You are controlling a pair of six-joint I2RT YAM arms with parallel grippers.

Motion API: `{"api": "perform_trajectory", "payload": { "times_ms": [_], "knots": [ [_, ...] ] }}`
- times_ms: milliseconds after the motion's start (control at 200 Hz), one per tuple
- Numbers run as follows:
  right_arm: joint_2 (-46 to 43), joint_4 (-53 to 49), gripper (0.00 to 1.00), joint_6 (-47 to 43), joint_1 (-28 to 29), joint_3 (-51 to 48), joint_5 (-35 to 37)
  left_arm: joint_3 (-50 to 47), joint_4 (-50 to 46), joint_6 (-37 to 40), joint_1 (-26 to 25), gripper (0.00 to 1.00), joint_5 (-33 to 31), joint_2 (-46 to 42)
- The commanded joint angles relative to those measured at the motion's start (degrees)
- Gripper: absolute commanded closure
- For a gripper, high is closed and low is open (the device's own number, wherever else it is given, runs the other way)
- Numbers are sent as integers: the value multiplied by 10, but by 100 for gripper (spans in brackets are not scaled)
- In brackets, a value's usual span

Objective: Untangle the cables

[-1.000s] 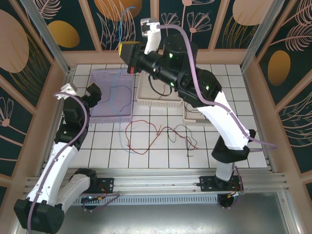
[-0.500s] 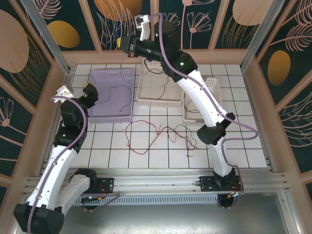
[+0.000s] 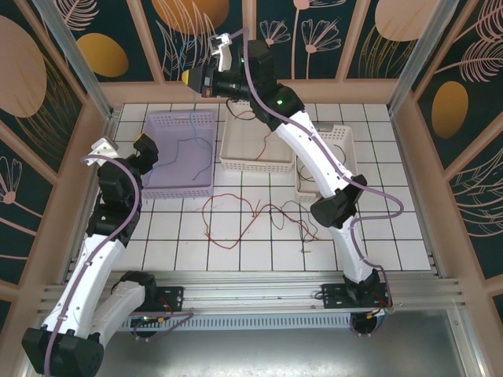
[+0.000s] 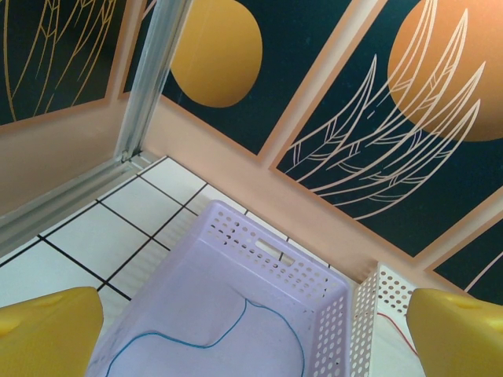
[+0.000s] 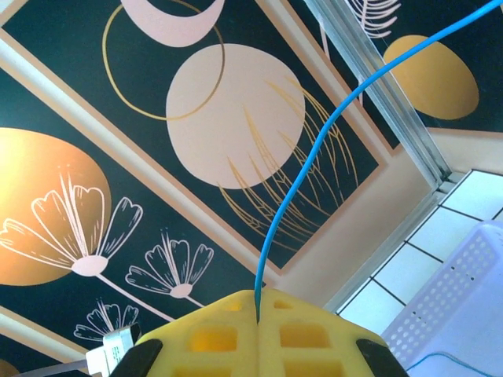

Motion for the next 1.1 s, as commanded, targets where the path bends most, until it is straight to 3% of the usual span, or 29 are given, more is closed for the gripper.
{"api": "perform_trajectory", "payload": {
  "times_ms": [0,510,1091],
  "knots": [
    [-6,44,100,0,16,23,-22,-5,22,5,4,1,-2,-3],
    [-44,87,100,-25,46,-12,-19,-4,22,8,4,2,-4,-3],
    [68,55,100,-30,50,-71,-4,-5,22,13,4,1,-11,-8]
  ]
}}
